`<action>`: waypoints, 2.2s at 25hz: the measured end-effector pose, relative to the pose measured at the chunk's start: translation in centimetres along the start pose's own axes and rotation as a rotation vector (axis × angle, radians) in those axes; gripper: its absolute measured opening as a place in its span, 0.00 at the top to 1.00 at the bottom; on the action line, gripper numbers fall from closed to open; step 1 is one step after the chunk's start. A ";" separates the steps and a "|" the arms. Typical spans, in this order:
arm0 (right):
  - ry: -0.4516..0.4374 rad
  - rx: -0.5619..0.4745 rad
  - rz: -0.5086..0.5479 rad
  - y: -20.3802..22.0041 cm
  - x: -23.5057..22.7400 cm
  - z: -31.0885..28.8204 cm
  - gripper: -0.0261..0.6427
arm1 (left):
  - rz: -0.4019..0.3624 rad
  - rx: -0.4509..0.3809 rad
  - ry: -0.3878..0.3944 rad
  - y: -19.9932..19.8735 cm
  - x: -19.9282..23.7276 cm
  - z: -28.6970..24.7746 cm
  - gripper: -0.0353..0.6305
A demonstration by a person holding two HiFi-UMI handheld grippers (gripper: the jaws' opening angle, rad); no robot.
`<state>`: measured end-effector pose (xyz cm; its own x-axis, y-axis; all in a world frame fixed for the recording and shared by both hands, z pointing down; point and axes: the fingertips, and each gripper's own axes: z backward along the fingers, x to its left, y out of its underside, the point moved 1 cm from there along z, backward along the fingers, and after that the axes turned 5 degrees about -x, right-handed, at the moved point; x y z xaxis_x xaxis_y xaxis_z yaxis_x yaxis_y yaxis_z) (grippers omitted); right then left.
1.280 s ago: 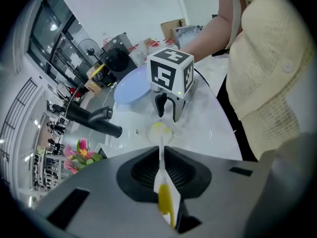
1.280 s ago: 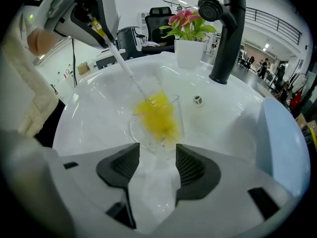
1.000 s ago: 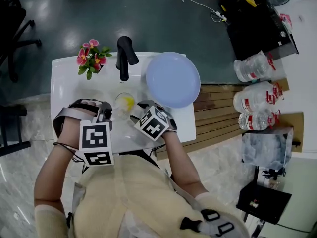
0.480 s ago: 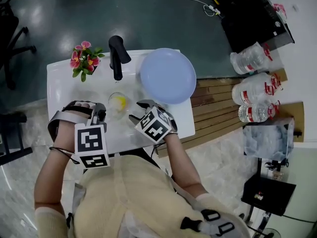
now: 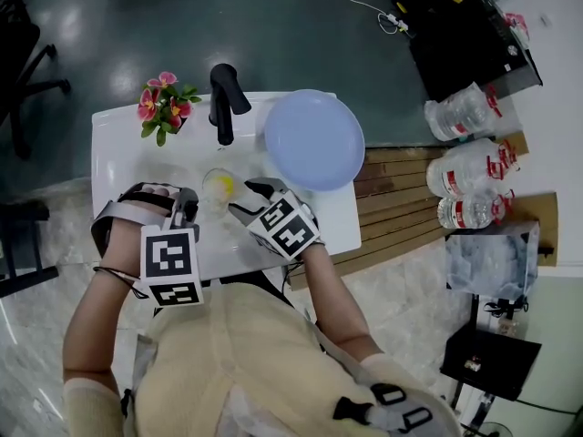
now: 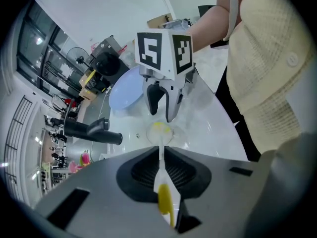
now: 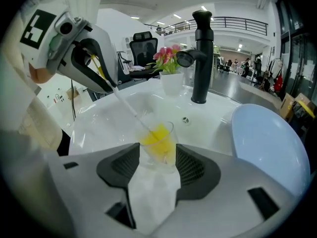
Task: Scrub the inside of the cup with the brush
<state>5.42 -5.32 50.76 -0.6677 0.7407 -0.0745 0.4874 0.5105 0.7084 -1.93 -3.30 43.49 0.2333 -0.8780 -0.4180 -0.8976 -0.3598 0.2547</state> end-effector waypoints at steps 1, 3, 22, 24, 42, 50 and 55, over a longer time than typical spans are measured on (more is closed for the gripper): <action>0.000 0.003 0.016 -0.1 0.2 -0.1 0.61 | -0.001 -0.001 -0.001 0.0 0.0 0.0 0.88; -0.003 0.026 0.069 0.1 0.6 -0.6 0.61 | -0.001 -0.003 -0.003 0.0 -0.1 0.0 0.88; 0.075 0.083 0.339 1.4 -0.6 -3.3 0.49 | 0.021 -0.024 0.002 -0.5 0.2 -0.6 0.88; 0.069 0.093 0.368 1.7 -0.7 -3.8 0.48 | 0.020 -0.026 0.001 -0.4 0.1 -0.6 0.88; 0.049 0.077 0.523 1.7 -1.0 -5.1 0.44 | -0.022 -0.027 -0.010 -0.7 0.1 -1.1 0.88; 0.051 0.070 0.527 1.7 -1.1 -4.5 0.44 | -0.016 -0.031 -0.009 -1.0 -0.1 -1.3 0.88; 0.060 0.026 0.539 0.6 -0.4 -3.9 0.44 | -0.023 -0.025 -0.012 -1.0 0.0 -1.2 0.88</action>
<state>3.79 -7.01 53.94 -0.3500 0.8746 0.3356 0.7831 0.0765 0.6172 -0.61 -3.30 44.33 0.2491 -0.8656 -0.4344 -0.8823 -0.3878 0.2667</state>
